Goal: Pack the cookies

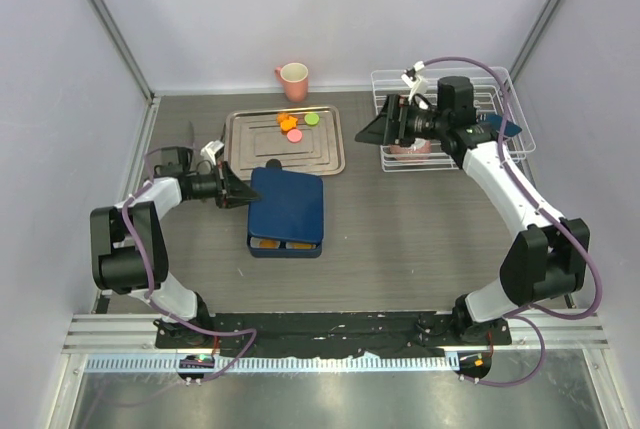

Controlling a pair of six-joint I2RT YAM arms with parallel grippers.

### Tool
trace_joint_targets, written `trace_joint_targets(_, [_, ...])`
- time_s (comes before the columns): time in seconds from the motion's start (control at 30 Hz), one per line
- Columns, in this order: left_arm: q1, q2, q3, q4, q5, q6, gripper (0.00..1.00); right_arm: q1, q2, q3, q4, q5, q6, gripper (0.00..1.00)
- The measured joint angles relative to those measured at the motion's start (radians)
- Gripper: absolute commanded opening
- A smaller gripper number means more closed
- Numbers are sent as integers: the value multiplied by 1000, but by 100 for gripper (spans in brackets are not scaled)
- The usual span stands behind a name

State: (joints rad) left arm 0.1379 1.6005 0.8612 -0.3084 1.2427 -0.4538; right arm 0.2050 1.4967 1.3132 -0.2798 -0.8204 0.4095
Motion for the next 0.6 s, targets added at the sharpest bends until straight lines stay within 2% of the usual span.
trace_joint_targets(0.27, [3,45,58,-227,-6,203,11,122,0,-44,-55,87,-98,92])
trace_joint_targets(0.6, [8,52,61,-299,-12,279,11,188,11,-172,-58,169,-150,91])
